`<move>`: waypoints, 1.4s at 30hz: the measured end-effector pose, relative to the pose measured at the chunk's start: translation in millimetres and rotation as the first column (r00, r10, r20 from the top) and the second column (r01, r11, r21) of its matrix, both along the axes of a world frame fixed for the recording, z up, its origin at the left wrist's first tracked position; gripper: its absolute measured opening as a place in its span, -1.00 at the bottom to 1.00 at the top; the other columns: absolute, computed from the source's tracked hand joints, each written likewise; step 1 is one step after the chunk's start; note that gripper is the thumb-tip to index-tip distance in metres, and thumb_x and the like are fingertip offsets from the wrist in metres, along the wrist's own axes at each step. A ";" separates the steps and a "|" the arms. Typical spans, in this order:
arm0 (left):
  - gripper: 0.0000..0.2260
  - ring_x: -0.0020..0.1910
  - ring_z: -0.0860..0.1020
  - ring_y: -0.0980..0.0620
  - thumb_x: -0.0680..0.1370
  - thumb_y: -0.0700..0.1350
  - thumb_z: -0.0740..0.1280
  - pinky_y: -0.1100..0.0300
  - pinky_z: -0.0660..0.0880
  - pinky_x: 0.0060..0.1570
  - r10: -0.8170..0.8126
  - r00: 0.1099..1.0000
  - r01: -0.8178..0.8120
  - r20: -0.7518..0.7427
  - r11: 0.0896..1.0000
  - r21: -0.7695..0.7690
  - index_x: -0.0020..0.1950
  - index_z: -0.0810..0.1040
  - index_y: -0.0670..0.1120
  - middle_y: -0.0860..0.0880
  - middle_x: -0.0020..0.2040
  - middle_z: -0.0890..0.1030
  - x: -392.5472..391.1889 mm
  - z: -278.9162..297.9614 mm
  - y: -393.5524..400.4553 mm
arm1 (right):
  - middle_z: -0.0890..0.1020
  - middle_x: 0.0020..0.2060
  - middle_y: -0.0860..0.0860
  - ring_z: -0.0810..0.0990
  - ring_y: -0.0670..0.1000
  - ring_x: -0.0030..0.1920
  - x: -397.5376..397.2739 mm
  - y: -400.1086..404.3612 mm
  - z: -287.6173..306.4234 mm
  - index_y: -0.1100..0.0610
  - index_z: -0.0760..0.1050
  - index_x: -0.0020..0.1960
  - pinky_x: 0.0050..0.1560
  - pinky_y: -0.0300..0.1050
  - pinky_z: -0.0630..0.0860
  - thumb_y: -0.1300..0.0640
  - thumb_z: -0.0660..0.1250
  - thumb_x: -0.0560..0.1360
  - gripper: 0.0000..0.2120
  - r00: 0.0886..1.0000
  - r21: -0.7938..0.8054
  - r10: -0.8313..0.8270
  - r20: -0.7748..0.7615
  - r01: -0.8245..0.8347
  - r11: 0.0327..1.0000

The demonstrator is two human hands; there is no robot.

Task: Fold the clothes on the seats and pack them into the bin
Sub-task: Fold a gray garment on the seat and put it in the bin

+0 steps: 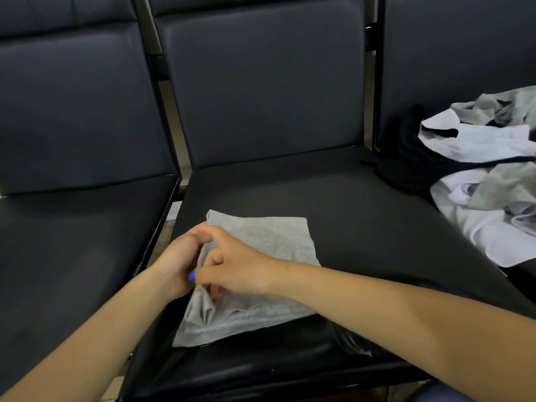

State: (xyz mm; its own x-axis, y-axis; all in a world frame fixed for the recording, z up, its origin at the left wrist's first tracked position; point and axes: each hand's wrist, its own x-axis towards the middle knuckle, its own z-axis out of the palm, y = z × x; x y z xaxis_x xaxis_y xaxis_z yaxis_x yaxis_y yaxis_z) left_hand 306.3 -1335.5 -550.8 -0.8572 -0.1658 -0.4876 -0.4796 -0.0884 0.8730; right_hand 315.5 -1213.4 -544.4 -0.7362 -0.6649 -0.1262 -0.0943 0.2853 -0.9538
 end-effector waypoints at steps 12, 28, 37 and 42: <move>-0.58 -0.25 0.57 -0.05 0.49 -0.40 0.28 0.16 0.50 -0.49 0.055 0.993 -0.092 -0.102 0.908 -0.408 0.31 0.39 -0.16 -0.12 -0.09 0.60 -7.6 -10.0 -16.3 | 0.15 0.51 0.03 0.06 0.07 0.49 18.5 50.8 -25.3 -0.06 0.10 0.53 0.46 0.03 -0.06 -0.05 -0.01 0.65 -0.54 0.757 0.669 0.469 -0.455 -0.057 0.741; -0.71 -0.56 0.45 0.03 0.50 -0.09 0.42 0.10 0.54 -0.54 -0.248 0.926 0.376 0.284 0.542 -0.752 -0.22 0.32 -0.14 -0.08 -0.44 0.43 -3.0 3.6 3.3 | 0.35 0.45 0.07 0.28 0.06 0.43 28.9 53.8 2.0 0.13 0.35 0.44 0.43 -0.07 0.18 0.08 0.22 0.60 -0.58 0.841 0.440 0.467 -0.274 -0.322 0.838; -0.15 -0.11 0.57 0.04 0.49 -0.12 0.42 0.38 0.42 -0.27 -0.519 0.818 0.494 0.248 0.414 -0.765 0.52 -0.12 0.22 -0.10 -0.07 0.57 3.6 -7.4 0.7 | 0.51 -0.20 0.08 0.50 0.05 -0.25 -44.7 139.7 9.2 0.19 0.37 0.19 -0.30 -0.15 0.40 -0.09 0.16 0.59 -0.64 0.952 0.697 -0.235 -0.194 0.303 0.650; -0.75 0.12 0.52 0.14 0.56 -0.17 0.33 0.40 0.43 -0.03 -0.551 0.830 0.405 0.087 0.487 -0.773 0.20 0.52 0.06 0.07 0.18 0.55 11.7 -8.8 -0.9 | 0.43 -0.29 0.01 0.25 -0.06 -0.39 -41.8 133.3 -15.8 0.12 0.34 -0.11 -0.35 -0.21 0.23 -0.09 0.35 0.49 -0.69 0.924 0.666 -0.301 0.236 0.072 0.742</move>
State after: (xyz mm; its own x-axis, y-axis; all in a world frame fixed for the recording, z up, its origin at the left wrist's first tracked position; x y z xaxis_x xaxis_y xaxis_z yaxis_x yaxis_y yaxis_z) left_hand 318.0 -1336.4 -559.6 -0.9656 0.0618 -0.2527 -0.0984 0.8125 0.5746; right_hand 273.7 -1080.1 -560.2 -0.6807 -0.1967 -0.7057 0.2913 0.8112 -0.5071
